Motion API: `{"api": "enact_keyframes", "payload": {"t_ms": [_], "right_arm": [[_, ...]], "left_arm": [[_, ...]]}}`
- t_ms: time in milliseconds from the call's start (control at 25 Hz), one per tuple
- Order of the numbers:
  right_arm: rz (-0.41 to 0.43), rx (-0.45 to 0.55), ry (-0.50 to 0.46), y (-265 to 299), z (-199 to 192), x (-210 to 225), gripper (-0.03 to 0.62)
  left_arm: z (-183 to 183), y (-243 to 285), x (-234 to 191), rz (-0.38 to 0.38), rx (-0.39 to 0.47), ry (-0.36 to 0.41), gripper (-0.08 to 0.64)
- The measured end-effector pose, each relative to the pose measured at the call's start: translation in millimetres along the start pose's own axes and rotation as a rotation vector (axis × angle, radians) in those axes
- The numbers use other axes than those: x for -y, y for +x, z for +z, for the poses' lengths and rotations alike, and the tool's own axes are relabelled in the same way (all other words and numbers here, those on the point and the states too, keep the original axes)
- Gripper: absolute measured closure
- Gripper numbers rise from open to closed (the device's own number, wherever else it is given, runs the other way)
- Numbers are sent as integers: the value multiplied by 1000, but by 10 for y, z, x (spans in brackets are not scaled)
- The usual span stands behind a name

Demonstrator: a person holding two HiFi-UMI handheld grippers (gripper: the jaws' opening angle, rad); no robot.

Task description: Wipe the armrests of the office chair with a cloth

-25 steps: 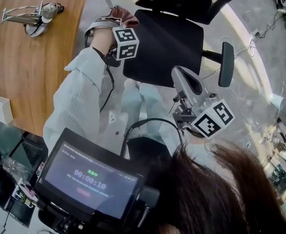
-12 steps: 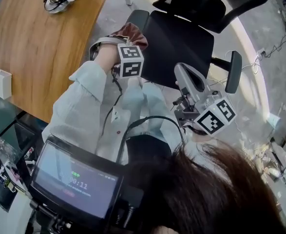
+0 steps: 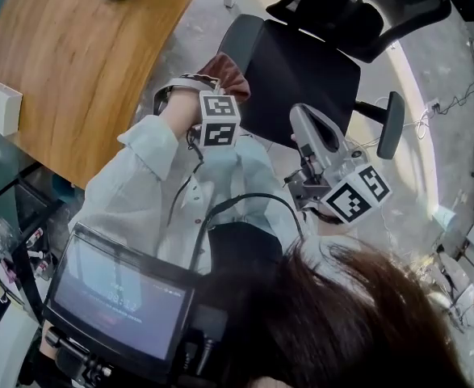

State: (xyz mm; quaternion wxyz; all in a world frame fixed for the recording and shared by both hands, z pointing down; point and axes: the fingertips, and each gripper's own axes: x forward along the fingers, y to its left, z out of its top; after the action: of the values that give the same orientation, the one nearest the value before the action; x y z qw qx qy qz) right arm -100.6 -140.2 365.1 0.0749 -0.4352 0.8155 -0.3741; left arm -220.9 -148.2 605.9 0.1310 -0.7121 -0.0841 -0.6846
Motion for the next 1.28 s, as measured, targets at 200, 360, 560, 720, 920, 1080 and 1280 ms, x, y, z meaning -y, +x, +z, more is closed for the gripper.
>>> {"api": "enact_keyframes", "payload": {"t_ms": [200, 360, 560, 720, 920, 1080, 1280], "right_arm": [[-12, 8, 4, -53, 8, 6, 592], [-44, 27, 15, -115, 50, 77, 592], [-105, 44, 34, -218, 122, 332, 592], [-172, 73, 59, -354, 168, 597, 592], [-210, 95, 80, -523, 248, 823, 592], [-224, 100, 89, -526, 246, 892, 592], [-214, 93, 94, -543, 275, 924, 592]], "left_arm": [[-21, -92, -169, 30, 29, -40, 517], [-85, -174, -675, 108, 27, -73, 517], [-77, 32, -1460, 184, 9, -119, 517], [79, 126, -2154, 267, 6, -139, 517], [243, -93, -2883, 430, -25, -136, 517], [326, 58, -2906, 413, -54, -82, 517], [352, 454, -2386, 256, -88, -34, 517]]}}
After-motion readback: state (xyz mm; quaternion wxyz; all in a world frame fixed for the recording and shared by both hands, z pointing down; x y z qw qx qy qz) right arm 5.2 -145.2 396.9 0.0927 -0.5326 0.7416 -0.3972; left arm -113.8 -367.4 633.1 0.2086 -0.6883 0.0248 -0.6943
